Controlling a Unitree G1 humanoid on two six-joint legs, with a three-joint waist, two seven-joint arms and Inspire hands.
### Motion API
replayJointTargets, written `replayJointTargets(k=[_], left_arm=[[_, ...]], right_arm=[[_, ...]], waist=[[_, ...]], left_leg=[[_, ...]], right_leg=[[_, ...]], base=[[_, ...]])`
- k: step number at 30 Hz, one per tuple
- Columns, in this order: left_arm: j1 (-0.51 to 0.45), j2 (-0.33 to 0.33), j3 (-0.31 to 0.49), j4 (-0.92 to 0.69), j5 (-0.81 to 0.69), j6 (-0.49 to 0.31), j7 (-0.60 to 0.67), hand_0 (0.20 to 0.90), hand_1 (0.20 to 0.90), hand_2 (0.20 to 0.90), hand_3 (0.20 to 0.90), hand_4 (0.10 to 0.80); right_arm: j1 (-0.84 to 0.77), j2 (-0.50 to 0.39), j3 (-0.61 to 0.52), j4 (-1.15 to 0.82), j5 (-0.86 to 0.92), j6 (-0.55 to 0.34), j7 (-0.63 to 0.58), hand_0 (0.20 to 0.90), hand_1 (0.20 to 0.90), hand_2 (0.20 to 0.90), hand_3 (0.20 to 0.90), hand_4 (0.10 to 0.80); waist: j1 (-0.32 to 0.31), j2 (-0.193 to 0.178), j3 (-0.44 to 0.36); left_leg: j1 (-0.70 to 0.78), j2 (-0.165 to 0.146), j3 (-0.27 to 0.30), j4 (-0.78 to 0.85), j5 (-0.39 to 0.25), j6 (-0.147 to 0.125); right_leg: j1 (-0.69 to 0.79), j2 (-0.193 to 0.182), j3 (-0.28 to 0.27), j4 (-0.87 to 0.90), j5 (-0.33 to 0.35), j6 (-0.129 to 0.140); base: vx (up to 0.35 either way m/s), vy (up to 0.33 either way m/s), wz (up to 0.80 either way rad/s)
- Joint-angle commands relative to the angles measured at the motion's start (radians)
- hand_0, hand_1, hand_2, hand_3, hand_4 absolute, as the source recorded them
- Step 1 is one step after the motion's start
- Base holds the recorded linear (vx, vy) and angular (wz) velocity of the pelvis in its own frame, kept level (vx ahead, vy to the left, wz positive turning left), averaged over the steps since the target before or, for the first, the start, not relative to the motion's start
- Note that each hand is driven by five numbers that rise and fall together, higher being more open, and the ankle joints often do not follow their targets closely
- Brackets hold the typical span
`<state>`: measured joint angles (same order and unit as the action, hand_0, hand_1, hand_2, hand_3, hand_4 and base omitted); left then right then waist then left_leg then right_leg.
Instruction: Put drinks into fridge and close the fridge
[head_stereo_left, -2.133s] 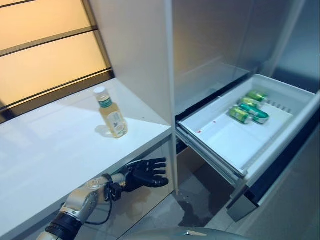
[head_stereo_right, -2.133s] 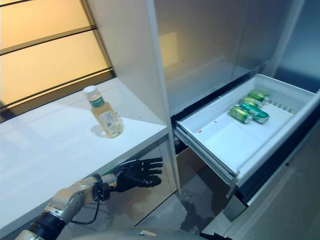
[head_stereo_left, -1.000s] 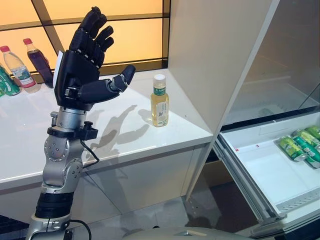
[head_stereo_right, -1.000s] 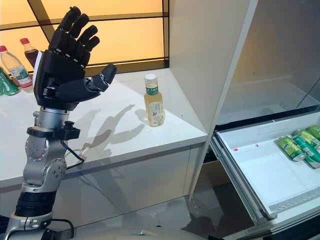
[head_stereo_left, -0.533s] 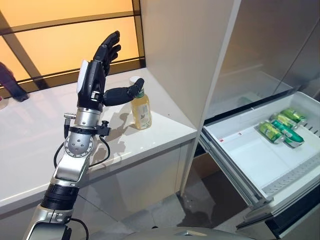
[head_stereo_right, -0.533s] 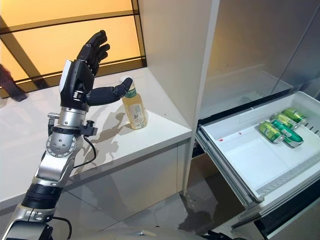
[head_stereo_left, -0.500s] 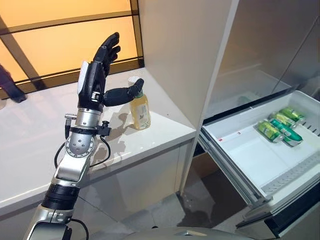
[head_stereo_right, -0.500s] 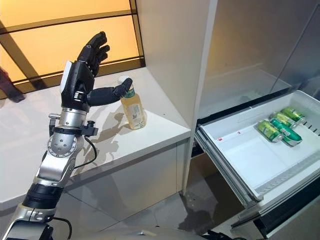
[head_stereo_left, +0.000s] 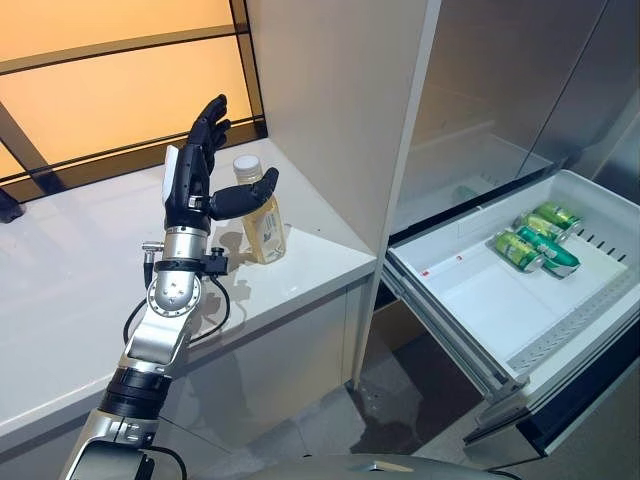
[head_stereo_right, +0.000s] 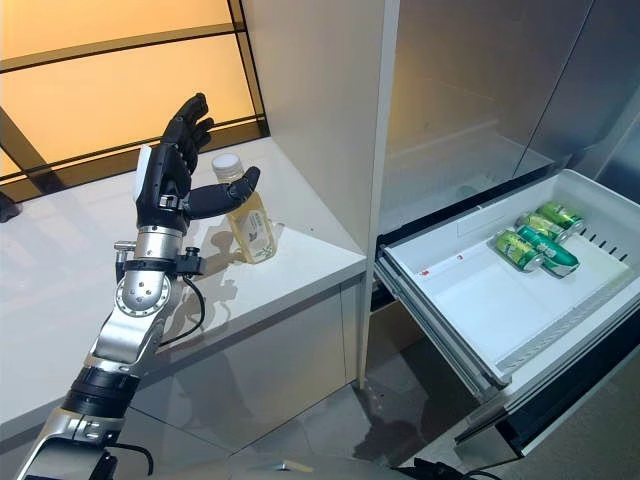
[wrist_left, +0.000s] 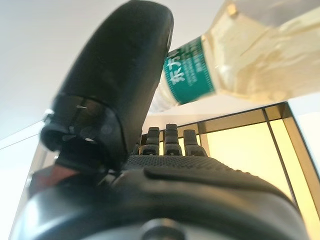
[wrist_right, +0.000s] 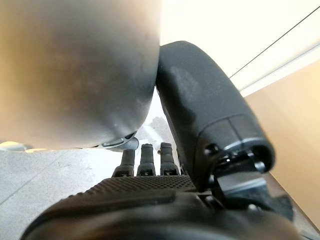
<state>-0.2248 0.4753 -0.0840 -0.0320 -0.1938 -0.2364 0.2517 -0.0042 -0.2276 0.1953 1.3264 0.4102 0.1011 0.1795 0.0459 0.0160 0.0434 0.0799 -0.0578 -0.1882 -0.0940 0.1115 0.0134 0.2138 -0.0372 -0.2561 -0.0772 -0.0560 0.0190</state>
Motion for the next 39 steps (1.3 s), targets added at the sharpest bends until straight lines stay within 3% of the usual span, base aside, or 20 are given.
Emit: replayJointTargets(k=[1,23,39], left_arm=[[-0.127,0.010,0.038,0.014,-0.002,-0.042,0.016,0.900,0.900,0.900,0.900,0.800],[-0.111,-0.047,0.011,0.127,-0.063,-0.043,0.020,0.900,0.900,0.900,0.900,0.800],[-0.097,-0.072,0.006,0.103,-0.157,-0.035,-0.036,0.900,0.900,0.900,0.900,0.800]], right_arm=[[-0.007,0.057,0.022,-0.026,-0.017,0.010,0.002,0.900,0.900,0.900,0.900,0.800],[-0.006,0.049,0.022,-0.055,-0.040,0.035,0.000,0.900,0.900,0.900,0.900,0.800],[-0.010,0.047,0.021,-0.053,-0.058,0.037,0.001,0.900,0.900,0.900,0.900,0.800]], waist=[[0.009,0.001,-0.022],[-0.011,-0.001,-0.009],[-0.011,0.004,-0.002]], left_leg=[[0.057,-0.017,0.078,0.007,-0.123,0.041],[0.064,-0.017,0.103,0.007,-0.126,0.048],[0.068,-0.019,0.105,0.007,-0.128,0.051]], right_leg=[[-0.084,0.003,0.096,0.128,-0.010,-0.006],[-0.093,0.008,0.122,0.140,-0.009,-0.003],[-0.098,0.006,0.124,0.152,-0.014,0.000]], base=[[0.000,0.000,0.00],[0.007,0.003,-0.03],[0.003,0.002,-0.02]])
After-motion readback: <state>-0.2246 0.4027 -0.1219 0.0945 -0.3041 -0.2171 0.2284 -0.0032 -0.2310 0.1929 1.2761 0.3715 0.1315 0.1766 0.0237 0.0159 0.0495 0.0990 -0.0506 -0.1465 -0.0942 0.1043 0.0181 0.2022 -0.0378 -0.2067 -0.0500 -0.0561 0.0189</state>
